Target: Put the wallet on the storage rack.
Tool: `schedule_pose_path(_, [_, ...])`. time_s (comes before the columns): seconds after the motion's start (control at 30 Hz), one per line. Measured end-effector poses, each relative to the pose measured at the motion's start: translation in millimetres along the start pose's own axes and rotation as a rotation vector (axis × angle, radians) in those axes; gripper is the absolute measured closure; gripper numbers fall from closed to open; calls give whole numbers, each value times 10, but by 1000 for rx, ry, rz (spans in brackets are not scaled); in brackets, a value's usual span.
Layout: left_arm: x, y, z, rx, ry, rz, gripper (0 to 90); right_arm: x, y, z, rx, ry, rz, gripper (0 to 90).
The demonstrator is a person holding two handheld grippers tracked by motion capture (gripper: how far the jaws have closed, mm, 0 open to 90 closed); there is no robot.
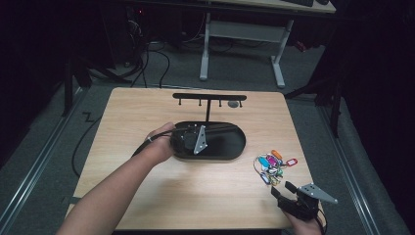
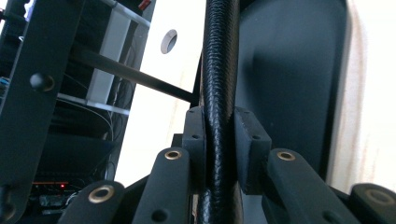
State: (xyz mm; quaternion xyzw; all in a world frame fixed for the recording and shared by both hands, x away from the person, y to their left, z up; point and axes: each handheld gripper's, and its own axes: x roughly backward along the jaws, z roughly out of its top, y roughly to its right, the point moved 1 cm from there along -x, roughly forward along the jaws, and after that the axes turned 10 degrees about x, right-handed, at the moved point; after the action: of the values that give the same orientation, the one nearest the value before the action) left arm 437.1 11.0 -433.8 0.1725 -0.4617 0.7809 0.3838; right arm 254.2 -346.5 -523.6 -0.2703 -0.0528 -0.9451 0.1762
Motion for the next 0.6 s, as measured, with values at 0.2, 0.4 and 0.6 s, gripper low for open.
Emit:
schedule_pose_path(0.2, [-159,17,-39,-10,-18,-4,766,0,2,-2,-5,1,3,349])
schedule_pose_path(0.4, [-266,13,-66,-7,-23,3,766,-10,2,-6,-7,0,10,350])
schedule_pose_path(0.6, [-340,19,-73,-33,-13,-8,764,-21,-4,-5,-3,-3,14,350])
